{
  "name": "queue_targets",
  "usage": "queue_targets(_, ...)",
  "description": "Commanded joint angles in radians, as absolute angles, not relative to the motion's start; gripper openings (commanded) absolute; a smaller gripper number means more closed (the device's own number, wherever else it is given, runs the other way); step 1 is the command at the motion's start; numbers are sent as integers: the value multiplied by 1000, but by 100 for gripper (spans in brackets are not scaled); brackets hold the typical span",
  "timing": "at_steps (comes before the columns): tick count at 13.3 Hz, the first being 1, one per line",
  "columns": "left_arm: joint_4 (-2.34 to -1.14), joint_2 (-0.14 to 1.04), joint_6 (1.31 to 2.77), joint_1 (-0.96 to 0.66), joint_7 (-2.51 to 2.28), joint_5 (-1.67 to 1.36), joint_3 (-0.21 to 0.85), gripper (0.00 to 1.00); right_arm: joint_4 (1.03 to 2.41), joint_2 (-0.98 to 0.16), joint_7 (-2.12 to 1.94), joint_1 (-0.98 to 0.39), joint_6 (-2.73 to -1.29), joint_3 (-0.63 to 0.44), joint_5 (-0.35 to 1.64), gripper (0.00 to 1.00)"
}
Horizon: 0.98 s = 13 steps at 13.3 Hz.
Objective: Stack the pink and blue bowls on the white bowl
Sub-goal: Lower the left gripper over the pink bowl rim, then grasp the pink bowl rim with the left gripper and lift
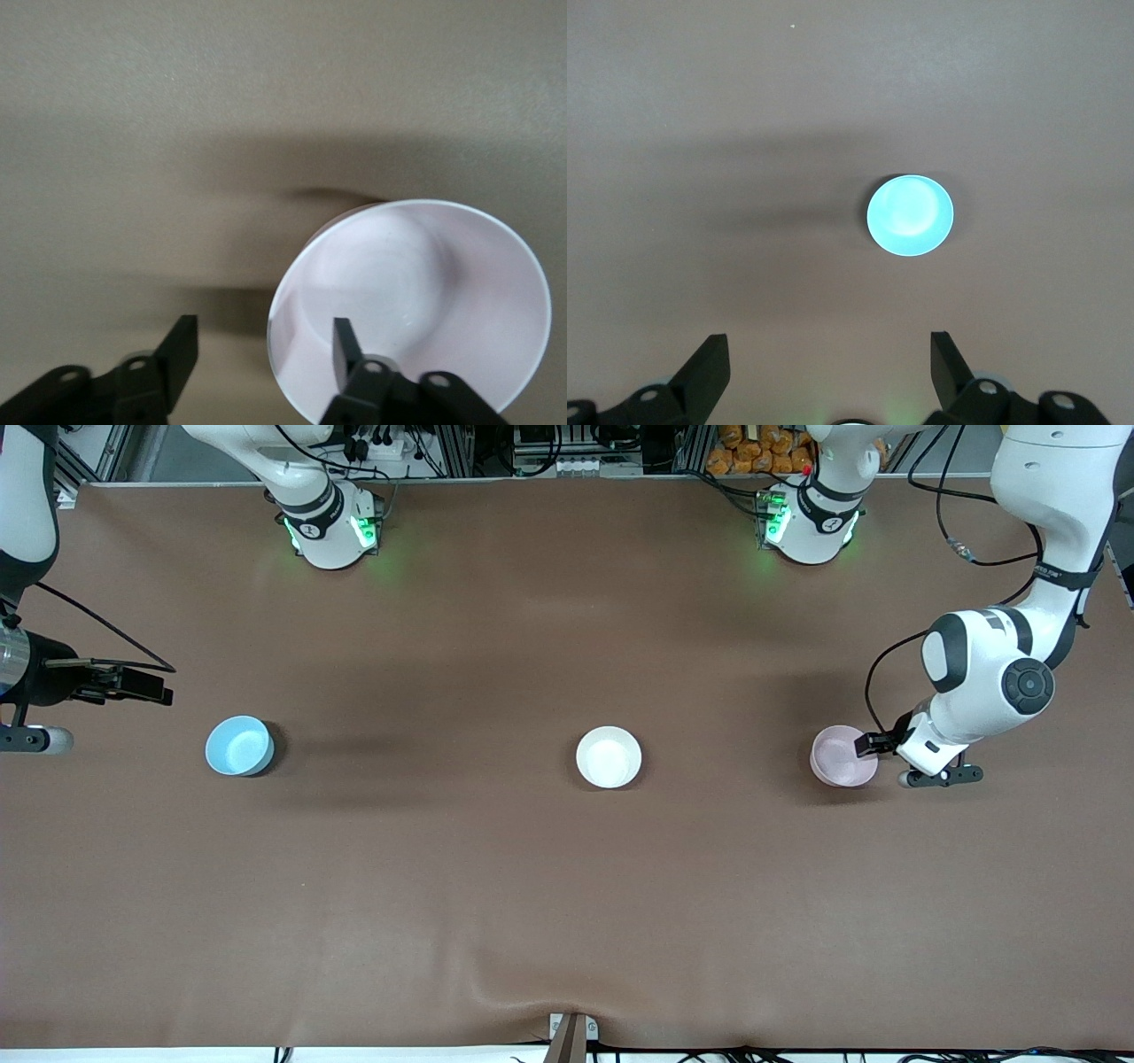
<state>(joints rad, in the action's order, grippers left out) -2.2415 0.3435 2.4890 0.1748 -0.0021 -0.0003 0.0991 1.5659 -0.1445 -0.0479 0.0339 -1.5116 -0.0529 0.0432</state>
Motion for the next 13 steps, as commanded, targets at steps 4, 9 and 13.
queue_targets(4, -2240, 367, 2508, 172, 25, -15, 110, 0, 1566, -147, -48, 40, -1516, -51, 54, 100)
queue_targets(9, -2229, 290, 2494, 179, 22, -17, 161, 0, 1572, -147, -48, 40, -1516, -51, 54, 100)
queue_targets(13, -2178, 215, 2369, 179, 6, -41, 233, 0, 1583, -146, -48, 41, -1514, -51, 54, 100)
